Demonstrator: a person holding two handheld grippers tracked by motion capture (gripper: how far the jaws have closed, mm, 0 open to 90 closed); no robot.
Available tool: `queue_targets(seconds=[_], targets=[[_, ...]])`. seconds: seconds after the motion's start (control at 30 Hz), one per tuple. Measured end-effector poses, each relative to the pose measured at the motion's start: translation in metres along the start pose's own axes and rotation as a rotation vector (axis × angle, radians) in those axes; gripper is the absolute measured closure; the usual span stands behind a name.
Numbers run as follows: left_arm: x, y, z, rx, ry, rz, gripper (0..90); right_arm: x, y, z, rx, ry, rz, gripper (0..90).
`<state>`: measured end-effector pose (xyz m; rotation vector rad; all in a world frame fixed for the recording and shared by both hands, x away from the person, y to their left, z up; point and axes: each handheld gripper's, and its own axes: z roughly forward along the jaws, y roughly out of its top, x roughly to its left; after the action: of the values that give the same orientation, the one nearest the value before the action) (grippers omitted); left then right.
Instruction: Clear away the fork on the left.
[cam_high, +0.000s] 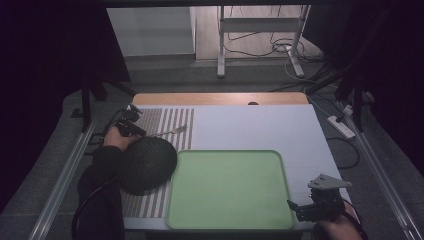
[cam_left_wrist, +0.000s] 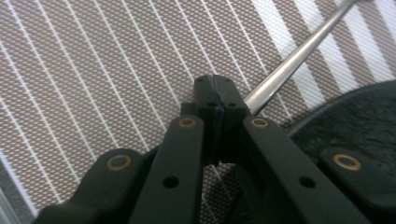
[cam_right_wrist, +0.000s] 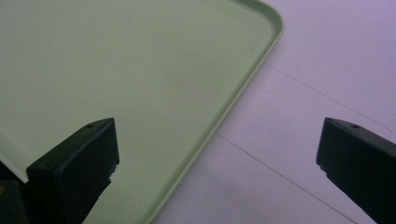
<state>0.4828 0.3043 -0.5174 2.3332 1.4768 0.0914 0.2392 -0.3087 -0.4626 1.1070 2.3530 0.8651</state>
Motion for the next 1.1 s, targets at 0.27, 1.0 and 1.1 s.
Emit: queue_targets(seconds=[0.27, 1.0, 1.1], targets=[[-0.004, -0.001, -0.001, 0.033, -0.049, 0.008, 88.9, 0.0, 0.0, 0.0, 0.0, 0.0, -0.004, 0.0], [-0.014, 0.011, -0.006, -0.139, -0.036, 0.024, 9.8, 0.0, 0.0, 0.0, 0.001, 0.003, -0.006, 0.0], [-0.024, 0.02, 0.001, -0.122, -0.046, 0.055, 0.5, 0.0, 0.0, 0.0, -0.001, 0.003, -0.006, 0.0]])
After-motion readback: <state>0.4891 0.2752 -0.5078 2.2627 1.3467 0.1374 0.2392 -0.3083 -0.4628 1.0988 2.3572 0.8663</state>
